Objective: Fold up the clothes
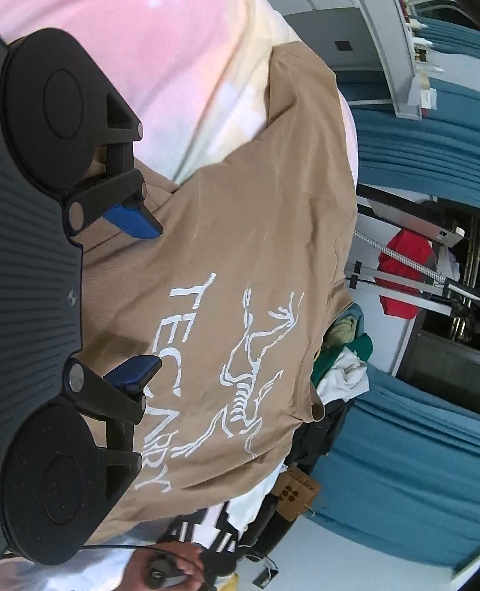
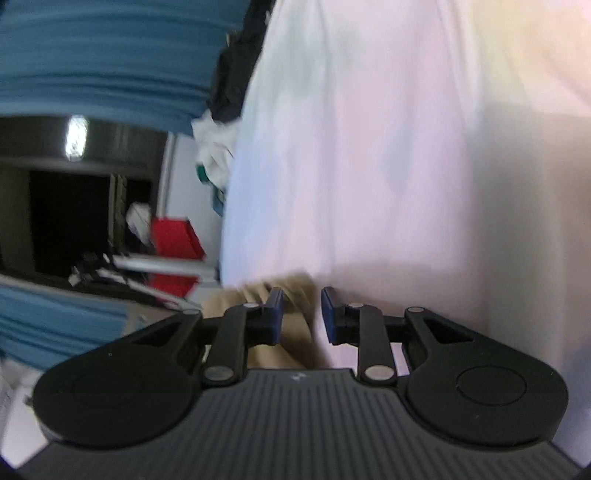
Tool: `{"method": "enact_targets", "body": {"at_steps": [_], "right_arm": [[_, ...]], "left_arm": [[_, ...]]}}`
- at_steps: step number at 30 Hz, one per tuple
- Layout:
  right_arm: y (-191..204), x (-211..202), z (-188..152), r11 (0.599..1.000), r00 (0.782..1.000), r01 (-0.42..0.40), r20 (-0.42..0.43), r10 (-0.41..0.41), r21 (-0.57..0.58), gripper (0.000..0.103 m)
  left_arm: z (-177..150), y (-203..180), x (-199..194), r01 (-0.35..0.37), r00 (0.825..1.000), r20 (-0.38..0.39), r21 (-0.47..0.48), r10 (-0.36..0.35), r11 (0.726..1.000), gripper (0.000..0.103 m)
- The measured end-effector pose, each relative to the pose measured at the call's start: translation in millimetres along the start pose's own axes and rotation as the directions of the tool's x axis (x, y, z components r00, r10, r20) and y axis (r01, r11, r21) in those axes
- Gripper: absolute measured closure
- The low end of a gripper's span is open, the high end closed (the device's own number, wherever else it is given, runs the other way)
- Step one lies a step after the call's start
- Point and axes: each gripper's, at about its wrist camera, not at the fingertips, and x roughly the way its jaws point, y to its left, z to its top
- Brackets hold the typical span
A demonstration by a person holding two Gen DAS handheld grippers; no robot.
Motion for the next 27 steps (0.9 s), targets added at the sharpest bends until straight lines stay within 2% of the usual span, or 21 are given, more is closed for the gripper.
{"method": "enact_targets", "body": {"at_steps": [4,6,7,8,12,14,16,18,19,22,23,25,27], "right_arm": [[6,24,0,1.000,0.998,0.000,-0.060,-0.001,-0.018,0.078],[13,28,-2,0.999,0.998,0.004,-0.062,-0.007,-0.050,0.079],[16,28,-3,0.998,0.999,0.012,-0.047,-0.015,-0.059,0.093],[19,25,-2,0.997,0.999,0.025,-0.026,-0.027,-0.071,0.097],[32,3,11,0.991,0.994,0.050,0.101,-0.037,-0.123,0.097],[34,-12,22,0.993,0.984,0.042,0.178,-0.021,-0.113,0.097],[35,-28,32,0.994,0.965,0.041,0.261,-0.012,-0.104,0.097],[31,-39,39,0.991,0.944,0.072,0.328,-0.033,-0.108,0.097],[27,-43,43,0.991,0.935,0.091,0.351,-0.051,-0.099,0.097],[-2,-48,53,0.993,0.929,0.114,0.353,-0.106,-0.001,0.100],[-7,-53,54,0.991,0.917,0.130,0.380,-0.119,-0.003,0.100],[-9,-66,57,0.990,0.893,0.139,0.436,-0.114,-0.025,0.100],[-6,-79,62,0.997,0.885,0.077,0.462,-0.056,-0.026,0.100]], "left_arm": [[0,-1,8,-0.008,1.000,0.002,0.012,0.008,1.000,0.032],[0,-2,9,-0.010,1.000,0.006,0.021,0.010,1.000,0.032],[0,-2,9,-0.011,1.000,0.008,0.023,0.011,1.000,0.032],[0,-1,9,-0.011,1.000,0.010,0.023,0.010,1.000,0.032],[0,0,10,-0.011,1.000,0.018,0.024,0.010,1.000,0.033],[0,1,10,-0.012,1.000,0.020,0.024,0.012,1.000,0.033],[-1,1,11,-0.016,1.000,0.020,0.031,0.016,0.999,0.033],[-1,0,12,-0.023,1.000,0.021,0.043,0.022,0.999,0.033],[-1,0,12,-0.027,0.999,0.021,0.051,0.026,0.998,0.033],[-2,1,13,-0.034,0.999,0.022,0.062,0.033,0.997,0.033],[-2,2,13,-0.035,0.999,0.022,0.063,0.034,0.997,0.033],[-2,3,14,-0.038,0.999,0.021,0.064,0.036,0.997,0.033],[-2,4,14,-0.037,0.999,0.021,0.063,0.036,0.997,0.033]]}}
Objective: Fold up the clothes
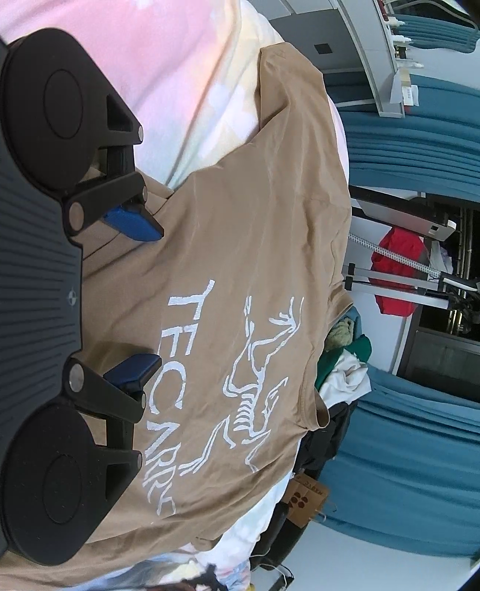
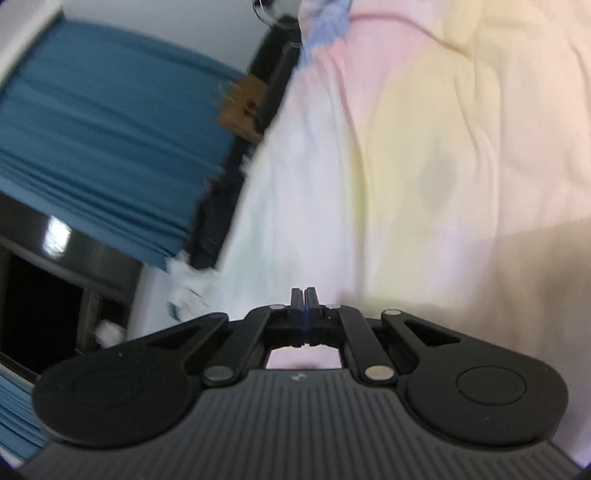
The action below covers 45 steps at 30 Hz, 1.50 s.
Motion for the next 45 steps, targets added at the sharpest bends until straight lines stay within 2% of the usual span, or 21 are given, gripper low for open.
{"method": "enact_targets", "body": {"at_steps": [4,6,8,11,12,14,15,16,18,20,23,26,28,33,36,37,39,41,42,43,45], "right_arm": [[27,-9,8,0.990,1.000,-0.013,0.008,0.014,-0.141,0.100],[29,-6,5,0.977,0.996,-0.022,-0.093,0.002,-0.212,0.098],[23,-3,-3,0.969,0.982,-0.024,-0.185,-0.023,-0.248,0.097],[16,6,-17,0.962,0.949,-0.013,-0.307,-0.075,-0.274,0.094],[17,12,-23,0.959,0.936,-0.010,-0.340,-0.091,-0.283,0.091],[22,17,-40,0.953,0.918,-0.009,-0.380,-0.112,-0.304,0.075],[21,16,-45,0.952,0.916,-0.001,-0.382,-0.122,-0.307,0.068],[20,15,-49,0.952,0.914,0.005,-0.385,-0.129,-0.306,0.067],[19,17,-49,0.971,0.909,0.008,-0.403,-0.106,-0.239,0.066],[11,16,-50,0.994,0.897,0.003,-0.439,-0.052,-0.111,0.061],[-4,6,-58,0.994,0.881,0.042,-0.473,0.012,0.104,0.061],[-7,4,-72,0.983,0.885,0.075,-0.466,0.012,0.168,0.061],[-3,8,-75,0.984,0.882,0.082,-0.471,0.002,0.159,0.060],[1,34,-74,0.987,0.895,0.087,-0.445,-0.018,0.135,0.058],[10,41,-71,0.987,0.914,0.073,-0.405,-0.009,0.141,0.056],[16,37,-71,0.989,0.930,0.074,-0.367,-0.022,0.128,0.056],[30,34,-72,0.996,0.951,0.076,-0.305,-0.061,0.036,0.056],[39,40,-72,0.993,0.957,0.103,-0.267,-0.113,-0.048,0.058],[39,44,-71,0.991,0.957,0.124,-0.258,-0.134,-0.055,0.063],[38,48,-71,0.988,0.954,0.143,-0.259,-0.153,-0.060,0.074],[45,53,-72,0.974,0.944,0.169,-0.260,-0.204,-0.152,0.095]], "left_arm": [[0,1,0,0.005,1.000,-0.001,-0.004,-0.005,1.000,0.033],[0,2,0,0.006,1.000,-0.002,-0.012,-0.006,1.000,0.033],[1,2,0,0.004,1.000,-0.003,-0.021,-0.004,1.000,0.033],[1,2,1,0.000,1.000,-0.004,-0.025,0.000,1.000,0.033],[1,1,1,0.000,1.000,-0.005,-0.025,0.000,1.000,0.033],[2,1,1,0.000,1.000,-0.005,-0.029,0.000,1.000,0.033],[2,1,1,0.001,1.000,-0.006,-0.034,-0.001,0.999,0.033],[2,2,1,0.002,1.000,-0.006,-0.038,-0.003,0.999,0.033],[2,2,1,0.005,1.000,-0.006,-0.046,-0.005,0.999,0.033],[2,2,2,0.007,1.000,-0.007,-0.051,-0.007,0.999,0.032],[2,3,2,0.012,1.000,-0.007,-0.062,-0.012,0.998,0.032],[3,5,2,0.020,1.000,-0.009,-0.082,-0.021,0.996,0.032],[4,7,2,0.026,1.000,-0.010,-0.097,-0.027,0.995,0.032],[3,7,1,0.031,0.999,-0.010,-0.115,-0.033,0.993,0.032],[3,7,2,0.032,0.999,-0.009,-0.118,-0.033,0.992,0.032],[3,7,3,0.033,0.999,-0.010,-0.122,-0.035,0.992,0.032],[3,8,4,0.038,0.999,-0.011,-0.130,-0.039,0.991,0.031],[3,9,5,0.041,0.999,-0.010,-0.138,-0.043,0.990,0.031],[3,9,5,0.043,0.999,-0.010,-0.142,-0.045,0.989,0.031],[3,10,5,0.046,0.999,-0.009,-0.148,-0.048,0.988,0.031],[4,11,5,0.051,0.999,-0.009,-0.161,-0.053,0.986,0.031]]}}
